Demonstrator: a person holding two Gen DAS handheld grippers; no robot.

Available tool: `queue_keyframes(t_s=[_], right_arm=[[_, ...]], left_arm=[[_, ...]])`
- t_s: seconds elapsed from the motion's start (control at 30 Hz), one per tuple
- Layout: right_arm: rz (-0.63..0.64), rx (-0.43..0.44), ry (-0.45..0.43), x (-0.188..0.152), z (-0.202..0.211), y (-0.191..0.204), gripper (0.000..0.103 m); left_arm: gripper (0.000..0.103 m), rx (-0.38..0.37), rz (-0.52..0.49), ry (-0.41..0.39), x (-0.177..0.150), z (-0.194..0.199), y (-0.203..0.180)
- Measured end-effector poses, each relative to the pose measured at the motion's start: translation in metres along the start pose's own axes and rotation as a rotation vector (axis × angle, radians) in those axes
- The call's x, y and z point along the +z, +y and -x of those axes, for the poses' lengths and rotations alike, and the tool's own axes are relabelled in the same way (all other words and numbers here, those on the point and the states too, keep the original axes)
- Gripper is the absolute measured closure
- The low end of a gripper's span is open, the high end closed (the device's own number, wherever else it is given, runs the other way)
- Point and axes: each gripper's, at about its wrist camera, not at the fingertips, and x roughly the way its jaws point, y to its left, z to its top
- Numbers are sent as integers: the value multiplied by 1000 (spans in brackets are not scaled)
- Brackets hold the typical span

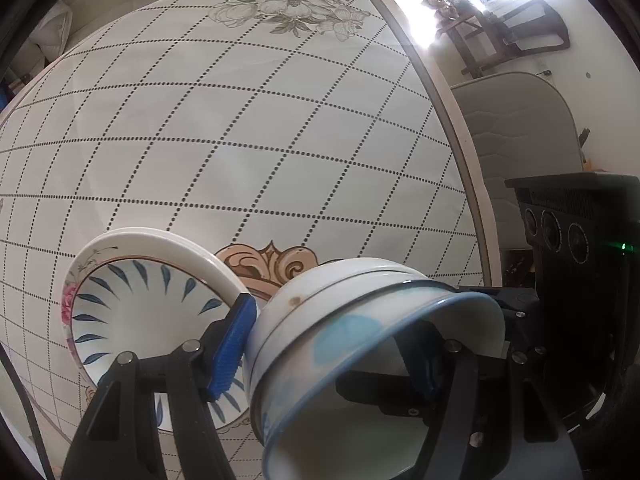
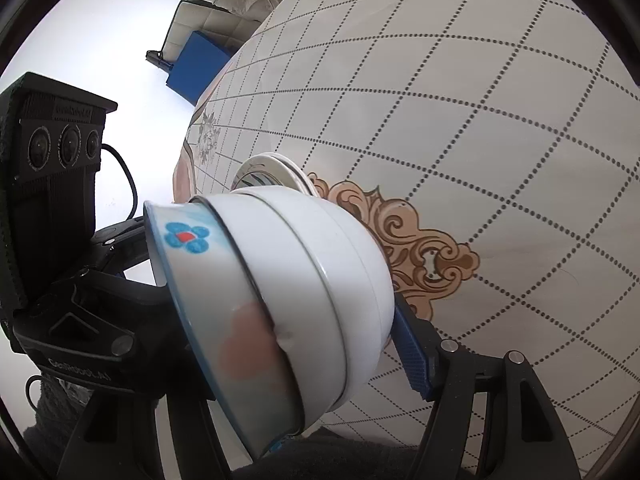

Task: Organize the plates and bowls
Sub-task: 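Carry the bowl stack with both tools over the blue-leaf plate stack, then lower the bowl stack onto the plate stack and open both tools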

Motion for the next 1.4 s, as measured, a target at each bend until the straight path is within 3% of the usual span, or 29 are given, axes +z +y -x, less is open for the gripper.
queue_keyframes(t_s=[0.33,0.6,1.0,1.4], right_arm=[[19,-10,40,3,-59,52,33],[18,-23,74,15,-104,69,33],[0,-49,95,31,-133,72,33],[1,-79,106,39,-134,72,33]], left_arm=[[38,3,42,3,-21,15,73],[38,-2,77,9,-26,14,118],[38,-14,98,17,-19,3,150],[38,-27,103,11,-15,1,157]])
